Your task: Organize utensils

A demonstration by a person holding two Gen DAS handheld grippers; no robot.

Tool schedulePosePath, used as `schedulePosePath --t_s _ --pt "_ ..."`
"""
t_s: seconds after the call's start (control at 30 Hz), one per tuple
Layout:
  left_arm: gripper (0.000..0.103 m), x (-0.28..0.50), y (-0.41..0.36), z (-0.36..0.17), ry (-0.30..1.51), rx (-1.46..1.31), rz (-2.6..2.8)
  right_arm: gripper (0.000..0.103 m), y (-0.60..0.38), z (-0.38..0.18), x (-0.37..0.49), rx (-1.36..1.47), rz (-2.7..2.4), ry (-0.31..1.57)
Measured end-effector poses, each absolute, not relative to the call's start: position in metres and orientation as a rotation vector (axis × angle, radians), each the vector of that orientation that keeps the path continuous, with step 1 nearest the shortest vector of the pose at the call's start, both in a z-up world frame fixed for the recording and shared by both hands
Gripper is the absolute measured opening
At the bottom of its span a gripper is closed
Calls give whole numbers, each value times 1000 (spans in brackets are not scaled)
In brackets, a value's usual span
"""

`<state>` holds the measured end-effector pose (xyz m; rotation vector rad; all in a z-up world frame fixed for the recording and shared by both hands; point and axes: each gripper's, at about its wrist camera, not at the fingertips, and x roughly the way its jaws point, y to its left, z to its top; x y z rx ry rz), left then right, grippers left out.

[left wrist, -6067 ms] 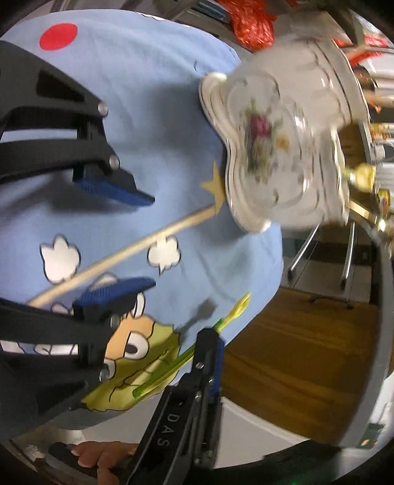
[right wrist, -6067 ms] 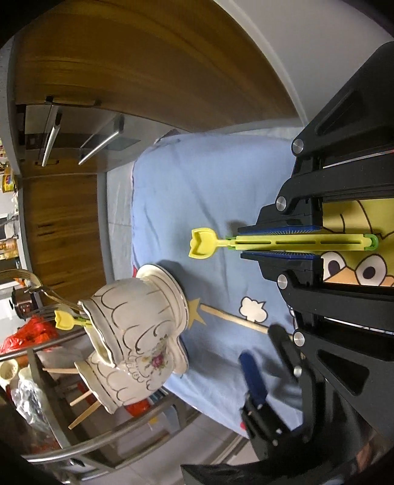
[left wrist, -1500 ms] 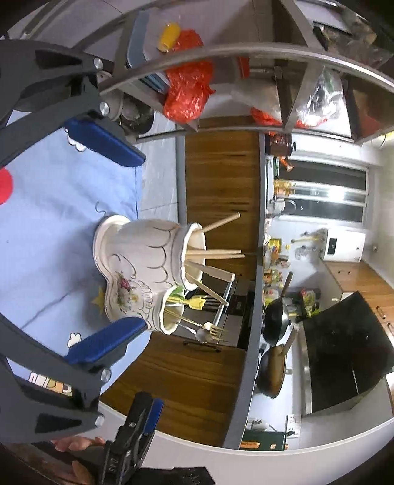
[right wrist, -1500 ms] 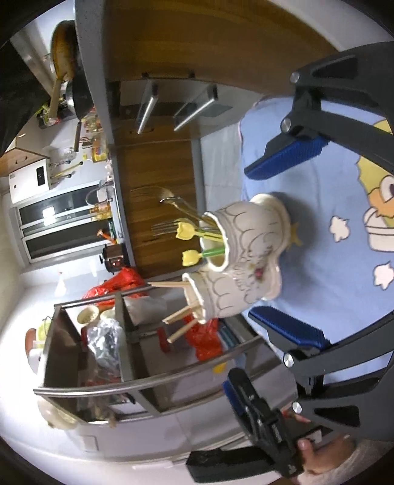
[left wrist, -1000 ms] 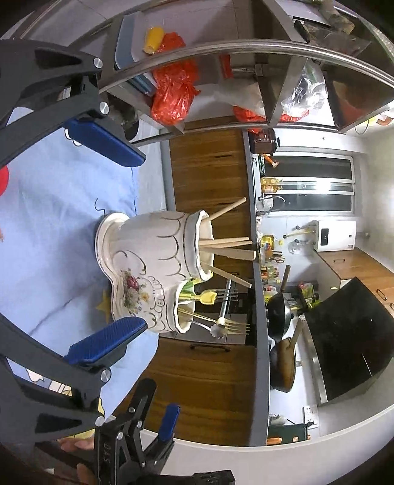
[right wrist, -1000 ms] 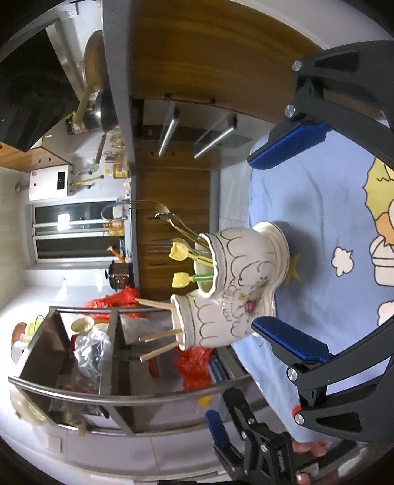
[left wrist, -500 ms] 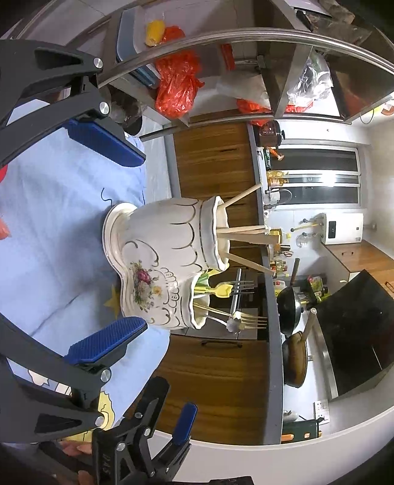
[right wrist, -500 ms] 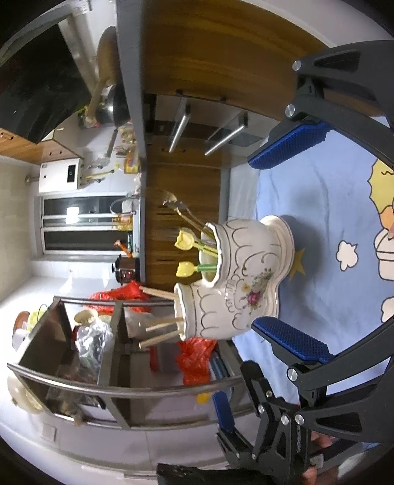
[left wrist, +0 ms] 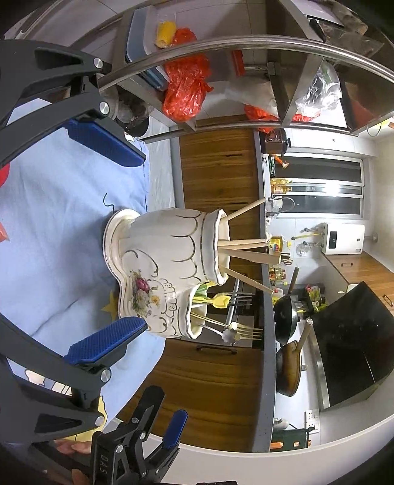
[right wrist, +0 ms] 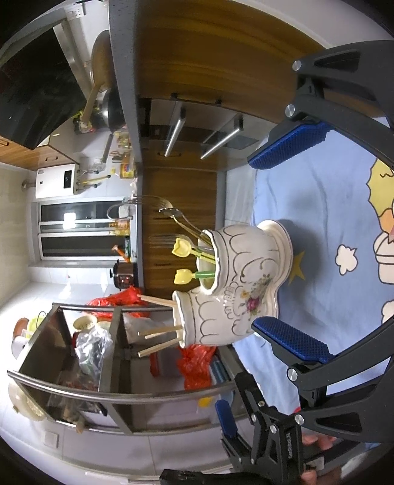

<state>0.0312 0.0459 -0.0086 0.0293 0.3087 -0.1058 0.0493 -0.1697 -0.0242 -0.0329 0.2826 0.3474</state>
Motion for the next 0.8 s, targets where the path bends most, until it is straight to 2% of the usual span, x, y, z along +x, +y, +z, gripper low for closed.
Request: schedulePosePath --t_s 0.8 --pt "97 33 47 -9 315 25 -98 97 -170 -25 51 -33 344 288"
